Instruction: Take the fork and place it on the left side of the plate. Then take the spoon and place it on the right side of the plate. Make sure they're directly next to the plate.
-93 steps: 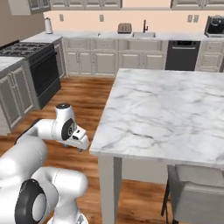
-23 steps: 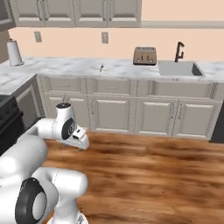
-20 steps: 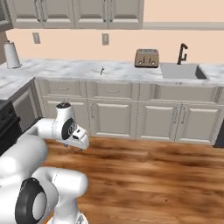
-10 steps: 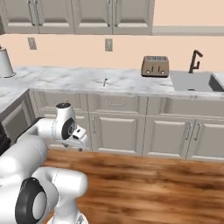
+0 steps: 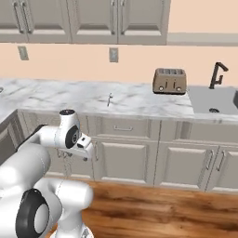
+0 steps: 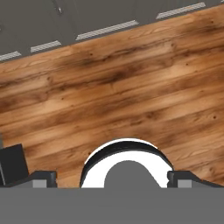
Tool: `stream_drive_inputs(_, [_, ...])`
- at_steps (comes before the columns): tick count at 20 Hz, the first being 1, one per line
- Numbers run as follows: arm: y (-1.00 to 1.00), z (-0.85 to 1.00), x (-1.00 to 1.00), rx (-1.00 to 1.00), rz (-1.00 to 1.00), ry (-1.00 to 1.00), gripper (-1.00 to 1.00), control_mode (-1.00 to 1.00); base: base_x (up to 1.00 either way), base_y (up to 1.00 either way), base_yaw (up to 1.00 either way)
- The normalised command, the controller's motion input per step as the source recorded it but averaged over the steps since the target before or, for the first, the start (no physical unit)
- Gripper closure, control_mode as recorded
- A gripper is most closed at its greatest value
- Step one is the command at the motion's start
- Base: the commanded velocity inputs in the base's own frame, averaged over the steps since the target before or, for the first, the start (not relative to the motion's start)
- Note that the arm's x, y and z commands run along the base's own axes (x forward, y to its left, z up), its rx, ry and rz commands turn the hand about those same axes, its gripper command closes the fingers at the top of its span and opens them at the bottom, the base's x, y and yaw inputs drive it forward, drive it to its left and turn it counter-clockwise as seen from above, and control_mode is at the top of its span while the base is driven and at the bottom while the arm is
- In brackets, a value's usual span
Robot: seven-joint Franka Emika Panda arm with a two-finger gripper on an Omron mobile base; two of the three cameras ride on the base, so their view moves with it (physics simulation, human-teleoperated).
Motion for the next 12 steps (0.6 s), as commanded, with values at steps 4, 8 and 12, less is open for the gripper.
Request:
stream_drive_inputs(4, [0.0,0.0,0.0,0.0,0.0,0.0,-1.0,1.0,0.82,0.05,0.0])
stream_drive_inputs(8, [0.0,0.0,0.0,0.0,0.0,0.0,-1.0,1.0,0.85,0.01,0.0])
stream_drive_inputs(12, [0.0,0.0,0.0,0.0,0.0,0.0,-1.0,1.0,0.84,0.0,0.0])
